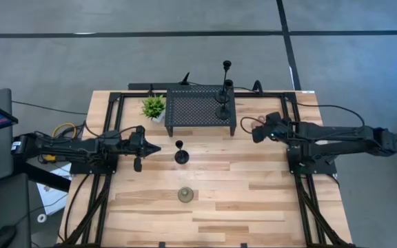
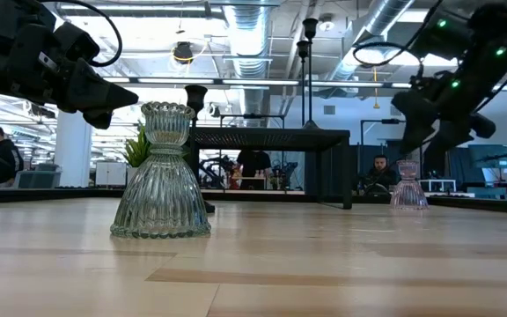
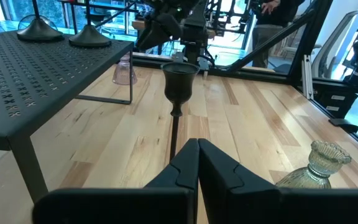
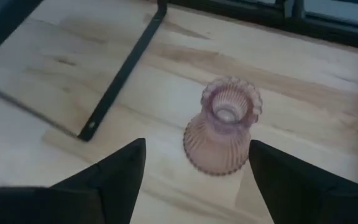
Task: Pick & Place candle stick holders
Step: Put the pink glass candle holder on the shelf
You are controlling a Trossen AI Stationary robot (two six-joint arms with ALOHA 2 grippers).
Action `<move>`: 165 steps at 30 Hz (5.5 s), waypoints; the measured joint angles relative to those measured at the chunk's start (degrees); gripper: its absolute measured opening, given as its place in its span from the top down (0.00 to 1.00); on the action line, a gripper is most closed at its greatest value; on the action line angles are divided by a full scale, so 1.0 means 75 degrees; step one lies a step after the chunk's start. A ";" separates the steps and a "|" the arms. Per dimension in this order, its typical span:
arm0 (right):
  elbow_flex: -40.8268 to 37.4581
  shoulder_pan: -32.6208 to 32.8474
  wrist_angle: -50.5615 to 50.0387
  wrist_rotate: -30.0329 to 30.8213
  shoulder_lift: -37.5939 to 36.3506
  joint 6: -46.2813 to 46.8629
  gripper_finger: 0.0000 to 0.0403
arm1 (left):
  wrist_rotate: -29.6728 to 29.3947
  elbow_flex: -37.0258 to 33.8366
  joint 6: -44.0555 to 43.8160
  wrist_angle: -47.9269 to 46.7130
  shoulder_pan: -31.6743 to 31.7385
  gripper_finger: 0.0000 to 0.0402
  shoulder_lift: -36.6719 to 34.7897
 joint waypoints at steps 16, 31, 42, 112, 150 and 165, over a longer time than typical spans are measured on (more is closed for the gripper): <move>0.0000 -0.0945 0.1548 0.0143 0.2305 -0.0493 0.31 | -0.0001 0.0000 0.0000 0.0001 0.0001 0.98 -0.0002; 0.0000 -0.1406 0.2119 0.0322 0.2953 -0.0721 0.40 | -0.0001 0.0000 0.0001 0.0001 0.0002 0.98 -0.0002; 0.0029 -0.1344 0.2170 0.0403 0.2936 -0.0718 0.71 | -0.0001 0.0001 0.0003 0.0001 0.0002 0.98 -0.0001; 0.7129 0.2542 0.0674 0.0355 0.6111 -0.2126 0.71 | -0.0001 0.0000 0.0000 0.0059 0.0000 0.98 0.0009; 0.7329 0.1148 0.2299 0.0729 0.7285 -0.1776 0.71 | -0.0001 0.0000 0.0000 0.0057 0.0001 0.98 0.0009; 0.7332 0.0935 0.2637 0.0752 0.7499 -0.1660 0.69 | -0.0001 0.0000 0.0000 0.0057 0.0002 0.98 0.0008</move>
